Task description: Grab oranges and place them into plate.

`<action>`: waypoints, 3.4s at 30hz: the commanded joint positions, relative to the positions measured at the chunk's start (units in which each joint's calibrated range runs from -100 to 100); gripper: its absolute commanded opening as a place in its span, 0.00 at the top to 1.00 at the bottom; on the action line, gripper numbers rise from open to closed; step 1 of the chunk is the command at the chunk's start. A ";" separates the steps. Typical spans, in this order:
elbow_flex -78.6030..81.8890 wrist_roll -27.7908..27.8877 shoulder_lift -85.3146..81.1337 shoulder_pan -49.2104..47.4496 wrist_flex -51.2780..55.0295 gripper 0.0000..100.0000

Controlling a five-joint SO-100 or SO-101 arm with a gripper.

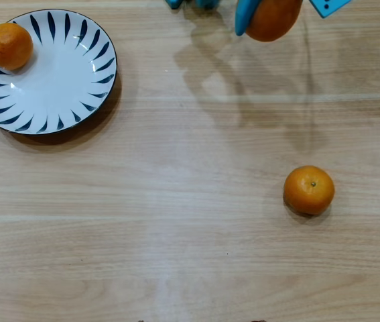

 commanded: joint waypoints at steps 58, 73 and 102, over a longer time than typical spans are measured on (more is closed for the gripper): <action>8.83 27.64 22.31 77.43 -32.81 0.61; 8.93 26.70 22.23 75.49 -32.12 0.40; 4.04 12.43 -2.80 15.81 -23.01 0.95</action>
